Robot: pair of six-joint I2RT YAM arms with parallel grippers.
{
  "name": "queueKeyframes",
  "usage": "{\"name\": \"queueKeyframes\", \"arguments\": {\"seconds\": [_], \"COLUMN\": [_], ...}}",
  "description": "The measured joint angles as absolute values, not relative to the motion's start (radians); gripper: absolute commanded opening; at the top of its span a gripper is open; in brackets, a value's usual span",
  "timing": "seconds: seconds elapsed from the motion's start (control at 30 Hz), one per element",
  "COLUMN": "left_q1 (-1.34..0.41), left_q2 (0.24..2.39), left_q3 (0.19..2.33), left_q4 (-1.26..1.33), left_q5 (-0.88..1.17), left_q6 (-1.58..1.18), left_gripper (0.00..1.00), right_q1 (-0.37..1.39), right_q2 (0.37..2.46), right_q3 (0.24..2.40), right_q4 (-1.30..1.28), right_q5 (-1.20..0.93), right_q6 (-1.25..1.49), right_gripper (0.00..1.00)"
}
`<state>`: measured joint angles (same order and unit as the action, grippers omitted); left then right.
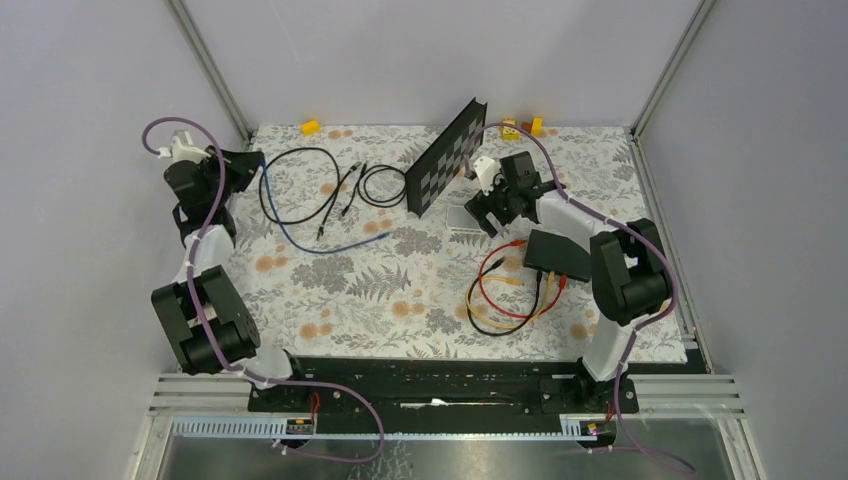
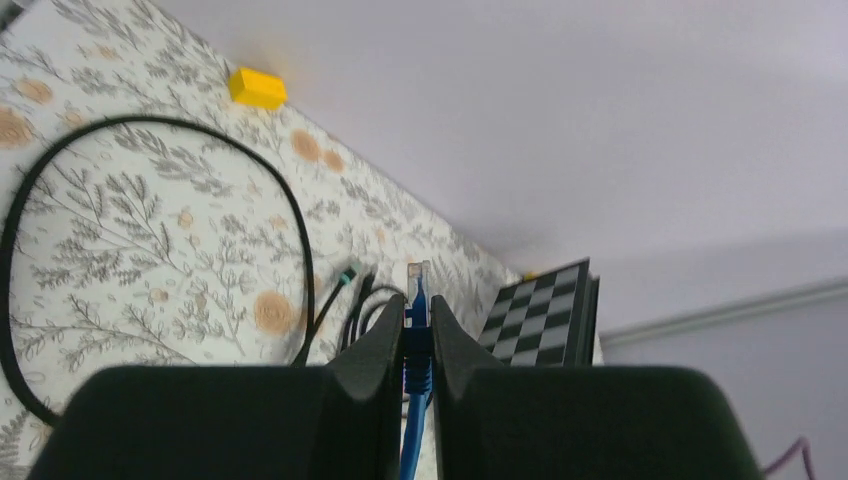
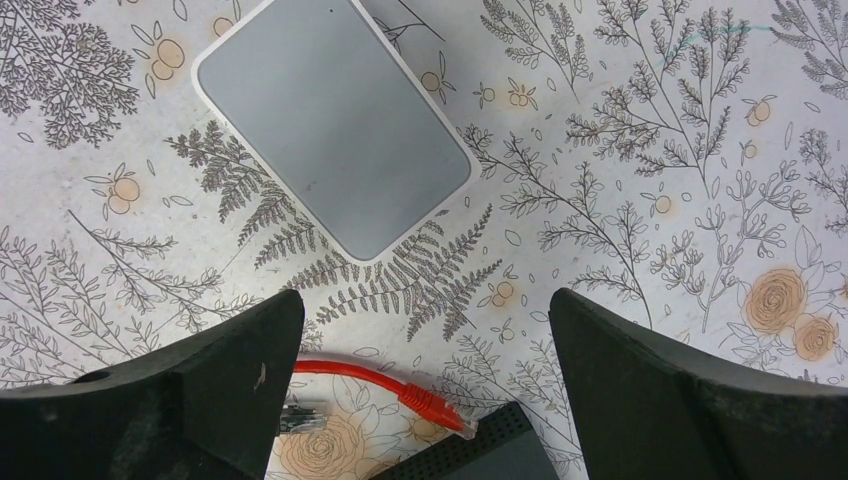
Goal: Pull the plug from the switch port
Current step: Place the connector at the center of the board.
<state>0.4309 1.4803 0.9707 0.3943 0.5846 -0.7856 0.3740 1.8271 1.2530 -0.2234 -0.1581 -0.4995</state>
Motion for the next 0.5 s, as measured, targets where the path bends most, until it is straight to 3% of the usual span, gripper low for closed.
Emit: {"name": "queueKeyframes", "arguments": {"seconds": [0.43,0.5], "left_q1": [0.482,0.481], "left_q2": [1.713,1.757], "left_q3": [0.966,0.974], "left_q4": [0.694,0.701], "left_q5": [0.471,0.459], "left_q6": [-1.067,-1.063], "left_gripper": [0.0,0.05], "right_q1": [0.374,0.374], "right_q2": [1.809,1.803], "right_q3": [1.224,1.217], "right_q4": [-0.255,-0.263], "right_q5": [-0.159,-0.159], "right_q6": [-0.498,-0.496], "right_gripper": [1.0,1.0]}}
